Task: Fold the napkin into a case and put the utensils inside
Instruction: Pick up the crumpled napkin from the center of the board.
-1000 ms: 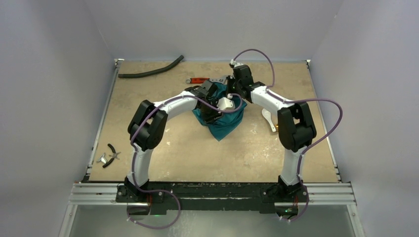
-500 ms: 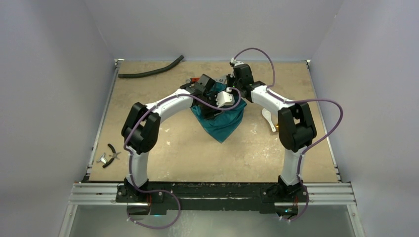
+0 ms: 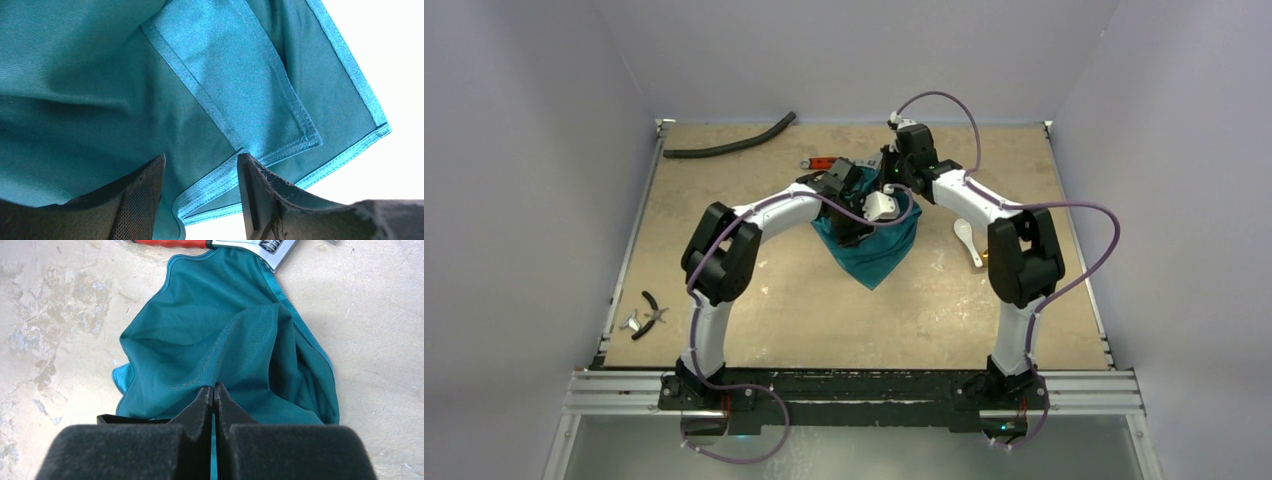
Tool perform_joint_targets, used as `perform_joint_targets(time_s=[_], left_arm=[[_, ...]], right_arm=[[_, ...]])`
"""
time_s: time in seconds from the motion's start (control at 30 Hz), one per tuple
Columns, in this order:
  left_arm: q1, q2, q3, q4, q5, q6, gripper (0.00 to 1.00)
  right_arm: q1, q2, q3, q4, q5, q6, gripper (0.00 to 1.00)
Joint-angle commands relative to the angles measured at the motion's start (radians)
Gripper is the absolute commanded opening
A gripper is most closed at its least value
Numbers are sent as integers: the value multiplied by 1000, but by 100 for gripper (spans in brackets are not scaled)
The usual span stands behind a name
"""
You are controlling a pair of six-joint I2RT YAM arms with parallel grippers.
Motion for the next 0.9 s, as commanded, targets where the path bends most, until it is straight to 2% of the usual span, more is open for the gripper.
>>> perform_joint_targets(time_s=[0.0,0.4,0.43,0.67,0.7,0.87], left_arm=[[5,-7,-34,35,30,7,54],[5,18,-68,73,55,-18,51],[5,22,-70,75,59,-23,49],[4,59,-51,70,57,-53,3],[4,55,-47,69,55,-57,0],[5,-24,-34,64,81,-97,0]], right_arm=[[-1,-7,24,5,-31,14,0],[-1,6,27,9,-48,19,0],[-1,7,27,9,-51,19,0],[-1,-2,24,4,-57,11,0],[-1,-4,22,5,-58,10,0],[-1,-11,13,5,-64,11,0]])
